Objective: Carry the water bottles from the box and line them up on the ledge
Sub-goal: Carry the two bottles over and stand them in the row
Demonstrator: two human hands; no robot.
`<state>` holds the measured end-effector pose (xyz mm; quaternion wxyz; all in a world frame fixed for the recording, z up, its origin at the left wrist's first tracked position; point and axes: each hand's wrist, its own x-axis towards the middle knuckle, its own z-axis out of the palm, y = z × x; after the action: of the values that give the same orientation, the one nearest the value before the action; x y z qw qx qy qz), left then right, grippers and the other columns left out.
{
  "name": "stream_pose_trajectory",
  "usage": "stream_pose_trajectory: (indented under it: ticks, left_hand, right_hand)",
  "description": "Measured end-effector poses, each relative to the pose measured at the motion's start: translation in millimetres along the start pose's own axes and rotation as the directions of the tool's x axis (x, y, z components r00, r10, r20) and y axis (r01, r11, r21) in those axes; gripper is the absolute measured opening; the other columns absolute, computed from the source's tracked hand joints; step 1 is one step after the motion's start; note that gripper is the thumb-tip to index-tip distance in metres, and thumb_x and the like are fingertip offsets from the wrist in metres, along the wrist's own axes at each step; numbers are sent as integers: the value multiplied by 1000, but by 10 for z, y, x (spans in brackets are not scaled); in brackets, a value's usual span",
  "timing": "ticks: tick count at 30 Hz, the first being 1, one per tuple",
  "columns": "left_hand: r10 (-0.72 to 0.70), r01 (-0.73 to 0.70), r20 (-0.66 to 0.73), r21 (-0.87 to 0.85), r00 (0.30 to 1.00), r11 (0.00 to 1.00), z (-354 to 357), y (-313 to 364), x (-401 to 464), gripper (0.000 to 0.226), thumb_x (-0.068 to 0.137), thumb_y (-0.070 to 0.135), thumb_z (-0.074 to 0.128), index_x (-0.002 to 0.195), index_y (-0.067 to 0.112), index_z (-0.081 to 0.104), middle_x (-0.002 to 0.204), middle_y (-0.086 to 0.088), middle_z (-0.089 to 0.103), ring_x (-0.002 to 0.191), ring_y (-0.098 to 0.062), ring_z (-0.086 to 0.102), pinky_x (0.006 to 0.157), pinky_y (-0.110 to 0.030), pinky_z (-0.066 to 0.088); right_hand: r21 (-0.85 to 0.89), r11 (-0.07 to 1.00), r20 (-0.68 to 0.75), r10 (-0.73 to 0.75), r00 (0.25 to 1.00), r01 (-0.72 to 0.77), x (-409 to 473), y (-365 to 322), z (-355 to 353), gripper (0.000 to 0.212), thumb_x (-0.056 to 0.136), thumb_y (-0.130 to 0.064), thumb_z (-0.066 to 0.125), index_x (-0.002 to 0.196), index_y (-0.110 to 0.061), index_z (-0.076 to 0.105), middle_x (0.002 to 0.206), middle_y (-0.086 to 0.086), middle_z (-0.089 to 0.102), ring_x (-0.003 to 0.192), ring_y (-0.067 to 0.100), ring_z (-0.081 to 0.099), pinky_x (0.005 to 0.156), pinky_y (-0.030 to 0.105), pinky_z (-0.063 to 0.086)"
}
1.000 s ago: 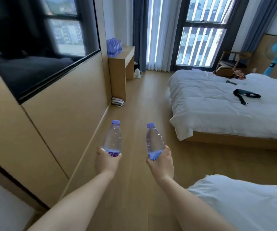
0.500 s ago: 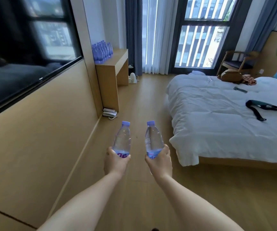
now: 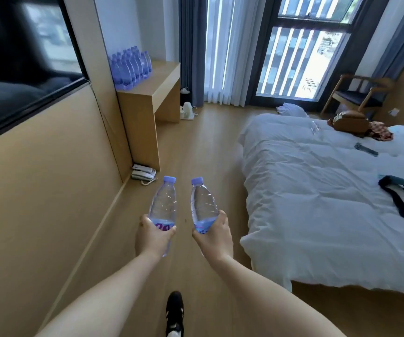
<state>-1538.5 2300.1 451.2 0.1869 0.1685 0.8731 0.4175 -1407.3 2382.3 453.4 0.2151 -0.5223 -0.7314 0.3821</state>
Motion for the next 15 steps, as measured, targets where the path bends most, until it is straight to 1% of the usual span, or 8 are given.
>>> stream_pose_trajectory:
  ticks: [4,6,8,12,13,15]
  left_hand:
    - [35,-34,-29,40,999,999,335,321,977,64,71,37,81,116,11,42,111,-7,60,96,-31,59,77,-35,49]
    - [48,-46,-35,58,998,997,454,548,1466,63,70,38,81,114,13,43,110,-6,60,94,-27,58,72,-32,45]
    - [64,-62,-39,63,997,996,551,809,1911,61,70,38,81,111,14,43,110,-6,59,93,-26,58,69,-30,42]
    - [51,-49,-31,58,998,997,807,1353,2673,61,71,39,79,111,12,42,111,-8,60,98,-30,59,73,-33,46]
    - [46,-45,-25,44,999,998,892,1467,2827,59,71,39,79,108,12,41,110,-9,60,99,-32,58,75,-34,47]
    - [46,-45,-5,39,999,998,1089,1679,3140,56,71,38,79,100,15,37,109,-10,60,98,-33,59,73,-34,46]
  right_hand:
    - [0,1000,4,-9,1000,9,987,-168,205,83,75,-36,72,144,-14,31,134,-1,48,117,19,54,96,42,49]
    - [2,1000,-8,3,1000,-3,1488,-319,261,81,75,-33,71,144,-15,32,135,-2,47,118,20,53,96,42,49]
    - [13,1000,-23,7,1000,-7,1957,-492,285,78,76,-32,70,142,-15,33,135,-2,46,116,20,54,94,42,50]
    - [98,995,-49,19,999,-14,2825,-784,293,75,76,-32,70,139,-15,35,130,-4,47,108,18,57,85,37,53]
    - [120,993,-47,21,999,-16,3025,-827,298,74,75,-32,70,138,-16,36,129,-5,47,106,17,57,82,35,53]
    - [154,988,-46,26,999,-18,3454,-872,318,72,74,-33,71,136,-19,37,127,-8,48,103,15,58,80,32,52]
